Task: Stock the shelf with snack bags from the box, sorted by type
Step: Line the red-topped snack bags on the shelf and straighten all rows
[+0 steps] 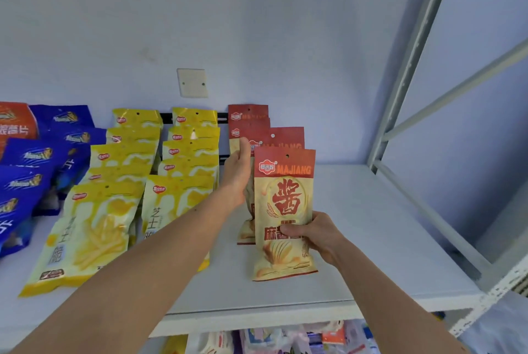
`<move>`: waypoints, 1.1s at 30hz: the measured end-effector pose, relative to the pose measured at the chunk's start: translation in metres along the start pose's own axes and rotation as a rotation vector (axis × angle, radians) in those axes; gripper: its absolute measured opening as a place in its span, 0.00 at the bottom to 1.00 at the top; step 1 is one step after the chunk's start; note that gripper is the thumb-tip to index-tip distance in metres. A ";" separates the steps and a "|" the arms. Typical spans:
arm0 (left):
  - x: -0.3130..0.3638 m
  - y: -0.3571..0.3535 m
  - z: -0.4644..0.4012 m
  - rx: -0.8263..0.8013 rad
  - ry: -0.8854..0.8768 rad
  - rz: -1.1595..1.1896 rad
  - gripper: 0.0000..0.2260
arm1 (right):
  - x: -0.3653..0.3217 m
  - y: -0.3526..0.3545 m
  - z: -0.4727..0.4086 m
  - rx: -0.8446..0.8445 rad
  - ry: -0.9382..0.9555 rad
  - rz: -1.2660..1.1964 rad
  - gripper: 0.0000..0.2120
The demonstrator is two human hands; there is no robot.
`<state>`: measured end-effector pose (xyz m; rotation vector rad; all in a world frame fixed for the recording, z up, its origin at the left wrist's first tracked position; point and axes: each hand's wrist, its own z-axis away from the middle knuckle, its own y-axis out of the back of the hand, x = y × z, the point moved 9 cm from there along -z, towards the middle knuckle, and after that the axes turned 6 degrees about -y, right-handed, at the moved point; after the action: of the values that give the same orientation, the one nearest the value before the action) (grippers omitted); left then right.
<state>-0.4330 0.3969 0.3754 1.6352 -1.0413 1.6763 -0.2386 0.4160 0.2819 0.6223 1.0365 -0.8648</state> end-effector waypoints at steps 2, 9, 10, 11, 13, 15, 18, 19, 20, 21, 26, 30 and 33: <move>-0.001 0.000 -0.012 0.004 -0.035 -0.045 0.40 | -0.006 0.001 -0.017 -0.015 -0.009 0.004 0.24; -0.018 0.004 -0.056 0.022 -0.092 -0.083 0.20 | -0.011 -0.006 -0.063 -0.054 -0.032 0.033 0.25; -0.023 0.006 -0.063 0.041 -0.091 -0.092 0.19 | -0.011 -0.007 -0.069 -0.044 -0.030 0.045 0.27; -0.027 0.008 -0.070 0.057 -0.082 -0.101 0.19 | -0.012 -0.009 -0.074 -0.027 -0.020 0.059 0.32; -0.037 0.012 -0.083 0.082 -0.067 -0.137 0.17 | -0.009 -0.010 -0.089 0.019 -0.008 0.099 0.44; -0.047 0.018 -0.095 0.120 -0.057 -0.182 0.17 | -0.009 -0.014 -0.098 0.034 0.004 0.150 0.45; -0.057 0.028 -0.108 0.217 -0.045 -0.243 0.19 | -0.012 -0.023 -0.104 0.012 0.018 0.207 0.28; -0.059 0.031 -0.110 0.240 -0.039 -0.252 0.18 | -0.013 -0.024 -0.106 0.018 0.018 0.213 0.27; -0.061 0.032 -0.113 0.257 -0.034 -0.261 0.17 | -0.014 -0.025 -0.110 0.035 0.016 0.220 0.28; -0.060 0.033 -0.115 0.267 -0.037 -0.278 0.17 | -0.015 -0.025 -0.114 0.057 0.015 0.236 0.31; -0.052 0.032 -0.138 0.269 -0.110 -0.417 0.23 | -0.015 -0.022 -0.147 0.196 -0.008 0.300 0.49; -0.054 0.024 -0.142 0.212 -0.111 -0.622 0.34 | -0.024 -0.025 -0.136 0.317 -0.010 0.446 0.46; -0.068 0.018 -0.134 0.151 -0.028 -0.709 0.44 | -0.020 -0.027 -0.134 0.339 0.025 0.477 0.45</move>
<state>-0.5148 0.5072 0.3129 1.8345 -0.2727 1.2643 -0.3299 0.5137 0.2463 1.1176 0.7192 -0.6112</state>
